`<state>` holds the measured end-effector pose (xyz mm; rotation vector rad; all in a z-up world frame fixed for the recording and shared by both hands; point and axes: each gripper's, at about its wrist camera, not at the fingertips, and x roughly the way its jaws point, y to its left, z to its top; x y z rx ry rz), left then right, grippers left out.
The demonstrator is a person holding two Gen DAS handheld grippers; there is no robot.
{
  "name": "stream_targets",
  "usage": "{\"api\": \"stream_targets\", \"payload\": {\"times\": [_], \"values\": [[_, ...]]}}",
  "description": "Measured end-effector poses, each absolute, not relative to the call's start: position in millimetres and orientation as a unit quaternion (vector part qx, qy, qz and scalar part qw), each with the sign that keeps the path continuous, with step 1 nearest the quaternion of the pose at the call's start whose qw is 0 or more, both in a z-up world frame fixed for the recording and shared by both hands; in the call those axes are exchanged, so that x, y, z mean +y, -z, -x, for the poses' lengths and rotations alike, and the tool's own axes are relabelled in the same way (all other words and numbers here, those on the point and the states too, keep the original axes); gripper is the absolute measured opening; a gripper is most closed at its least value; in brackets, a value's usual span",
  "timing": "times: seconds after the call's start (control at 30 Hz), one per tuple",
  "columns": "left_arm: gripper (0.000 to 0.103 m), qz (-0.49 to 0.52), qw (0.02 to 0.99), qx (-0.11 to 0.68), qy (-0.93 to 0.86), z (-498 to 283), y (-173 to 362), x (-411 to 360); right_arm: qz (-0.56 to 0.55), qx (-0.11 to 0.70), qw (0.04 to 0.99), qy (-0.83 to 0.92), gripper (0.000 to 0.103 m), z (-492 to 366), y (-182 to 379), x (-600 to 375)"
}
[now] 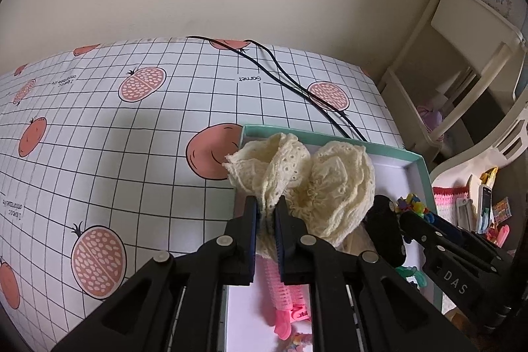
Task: Organize objects
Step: 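Lower the scrunchie and gear toy into the tray and open both tools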
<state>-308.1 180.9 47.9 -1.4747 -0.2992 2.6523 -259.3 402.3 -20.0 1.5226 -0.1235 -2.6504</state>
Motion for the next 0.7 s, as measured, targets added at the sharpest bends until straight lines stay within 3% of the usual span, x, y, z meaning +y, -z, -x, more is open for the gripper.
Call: {"api": "stream_targets", "payload": {"times": [0.2,0.33,0.7], "values": [[0.029,0.473,0.056,-0.089,-0.875,303,-62,185,-0.493,-0.039,0.043,0.868,0.053,257,14,401],[0.031,0.468,0.061,-0.087,-0.877,300,-71,189,-0.485,-0.035,0.047,0.873,0.060,255,5,399],[0.044,0.452,0.046,-0.074,-0.888,292,-96,190,-0.453,-0.021,0.066,0.889,0.066,244,-30,390]]}}
